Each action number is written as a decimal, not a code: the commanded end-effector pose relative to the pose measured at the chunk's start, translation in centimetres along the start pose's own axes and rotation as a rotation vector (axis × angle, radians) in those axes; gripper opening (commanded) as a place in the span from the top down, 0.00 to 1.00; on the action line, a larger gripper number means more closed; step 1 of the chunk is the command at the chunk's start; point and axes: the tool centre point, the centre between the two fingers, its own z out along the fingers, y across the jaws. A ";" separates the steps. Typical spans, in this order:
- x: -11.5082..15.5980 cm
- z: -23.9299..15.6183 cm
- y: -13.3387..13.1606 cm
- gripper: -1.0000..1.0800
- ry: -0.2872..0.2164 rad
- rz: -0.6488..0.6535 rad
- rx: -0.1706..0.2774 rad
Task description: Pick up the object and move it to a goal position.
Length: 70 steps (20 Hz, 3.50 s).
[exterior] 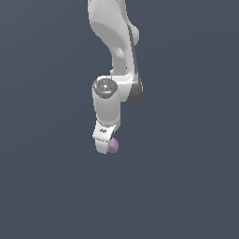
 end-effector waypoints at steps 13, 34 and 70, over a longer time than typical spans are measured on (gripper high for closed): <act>-0.2 0.9 0.1 0.04 0.002 -0.058 -0.001; -0.2 5.3 0.2 1.00 0.002 -0.062 -0.001; 13.5 -15.7 -13.4 1.00 -0.001 -0.064 -0.001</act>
